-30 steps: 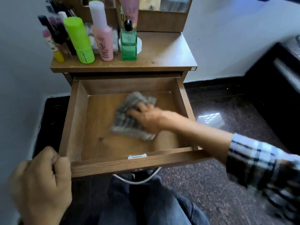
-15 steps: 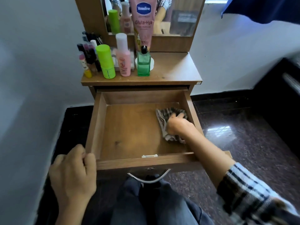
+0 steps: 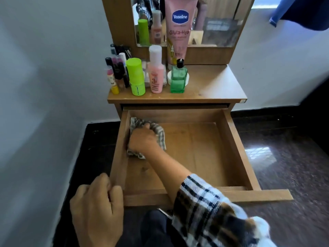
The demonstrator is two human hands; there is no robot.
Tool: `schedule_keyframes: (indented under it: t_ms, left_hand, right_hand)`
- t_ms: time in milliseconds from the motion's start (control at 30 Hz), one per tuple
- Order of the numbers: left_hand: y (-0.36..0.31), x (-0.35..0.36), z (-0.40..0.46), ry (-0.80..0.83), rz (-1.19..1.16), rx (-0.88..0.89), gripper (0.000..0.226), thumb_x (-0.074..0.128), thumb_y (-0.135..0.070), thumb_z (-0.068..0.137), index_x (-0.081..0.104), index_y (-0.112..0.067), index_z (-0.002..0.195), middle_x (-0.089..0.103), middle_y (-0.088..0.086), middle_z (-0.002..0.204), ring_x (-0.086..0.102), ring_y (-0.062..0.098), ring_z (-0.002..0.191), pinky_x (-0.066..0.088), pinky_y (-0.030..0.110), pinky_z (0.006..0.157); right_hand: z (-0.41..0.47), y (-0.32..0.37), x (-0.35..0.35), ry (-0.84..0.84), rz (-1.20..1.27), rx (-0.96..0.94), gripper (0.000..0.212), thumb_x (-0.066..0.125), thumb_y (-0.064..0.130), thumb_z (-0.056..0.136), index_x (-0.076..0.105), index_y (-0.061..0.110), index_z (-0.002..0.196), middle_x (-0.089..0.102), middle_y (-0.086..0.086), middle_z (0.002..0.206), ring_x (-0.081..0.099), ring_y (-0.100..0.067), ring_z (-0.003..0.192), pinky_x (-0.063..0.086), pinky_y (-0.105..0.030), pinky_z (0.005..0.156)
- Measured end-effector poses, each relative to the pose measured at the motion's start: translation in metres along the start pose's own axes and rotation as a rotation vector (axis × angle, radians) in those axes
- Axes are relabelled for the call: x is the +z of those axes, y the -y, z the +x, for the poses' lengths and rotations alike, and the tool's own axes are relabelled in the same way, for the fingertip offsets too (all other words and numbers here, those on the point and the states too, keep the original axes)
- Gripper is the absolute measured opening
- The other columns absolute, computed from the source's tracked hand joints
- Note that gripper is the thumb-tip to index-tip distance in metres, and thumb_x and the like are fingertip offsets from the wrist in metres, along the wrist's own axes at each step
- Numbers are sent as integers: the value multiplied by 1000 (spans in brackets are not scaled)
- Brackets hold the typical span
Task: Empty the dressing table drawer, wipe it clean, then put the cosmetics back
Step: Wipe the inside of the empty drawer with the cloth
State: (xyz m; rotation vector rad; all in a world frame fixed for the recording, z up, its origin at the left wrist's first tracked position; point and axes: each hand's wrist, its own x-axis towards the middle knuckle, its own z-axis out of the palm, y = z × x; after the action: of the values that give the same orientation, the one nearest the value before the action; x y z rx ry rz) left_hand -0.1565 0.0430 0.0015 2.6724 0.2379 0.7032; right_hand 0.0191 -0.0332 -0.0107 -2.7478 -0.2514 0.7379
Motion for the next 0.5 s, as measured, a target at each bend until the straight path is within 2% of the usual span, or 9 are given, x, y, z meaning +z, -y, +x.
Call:
schedule_keyframes:
  t_ms: [67, 167, 267, 333, 367, 433, 500]
  left_hand:
    - [1, 1, -1, 15, -1, 5, 21, 32, -30, 78, 28, -18, 61, 24, -7, 53, 28, 16, 54, 25, 30, 55]
    - [2, 1, -3, 35, -11, -16, 20, 30, -30, 79, 25, -21, 61, 23, -10, 52, 30, 18, 54, 27, 32, 56]
    - [3, 0, -4, 44, 0, -3, 21, 30, -30, 79, 24, -22, 61, 19, -13, 50, 29, 18, 54, 27, 32, 55]
    - [4, -2, -4, 39, -7, 45, 22, 31, -30, 80, 27, -21, 61, 20, -14, 51, 29, 17, 53, 25, 31, 55]
    - [5, -3, -4, 39, -10, 63, 22, 31, -30, 81, 29, -20, 61, 24, -13, 51, 29, 16, 53, 25, 30, 55]
    - [7, -3, -4, 48, 0, 72, 23, 31, -31, 82, 32, -20, 61, 30, -11, 51, 31, 16, 52, 26, 30, 55]
    - [8, -4, -4, 60, 5, 70, 25, 30, -33, 82, 35, -20, 61, 37, -8, 50, 36, 18, 51, 27, 29, 55]
  right_hand:
    - [-3, -4, -5, 29, -17, -27, 47, 46, 19, 95, 38, 0, 138, 20, -23, 151, 31, -32, 137, 40, -38, 100]
    - [-34, -22, -11, 121, -141, -137, 46, 40, 12, 96, 34, 2, 141, 32, -23, 147, 41, -34, 128, 41, -37, 97]
    - [-74, -36, -7, 271, -251, -296, 57, 44, 9, 95, 26, 17, 148, 34, -14, 149, 39, -30, 131, 37, -32, 101]
    - [-93, -47, -8, 415, -210, -344, 58, 44, 4, 94, 31, 23, 146, 36, -8, 148, 42, -26, 129, 39, -29, 97]
    - [-100, -54, -14, 448, -177, -326, 58, 44, 3, 93, 35, 26, 145, 39, -7, 146, 48, -27, 122, 44, -29, 91]
    - [-110, -67, -29, 439, -141, -229, 59, 43, -1, 90, 41, 30, 140, 54, -12, 124, 63, -20, 81, 54, -29, 63]
    - [-123, -76, -46, 355, -95, -170, 59, 39, -7, 88, 45, 25, 137, 59, -5, 83, 53, -4, 44, 43, -15, 34]
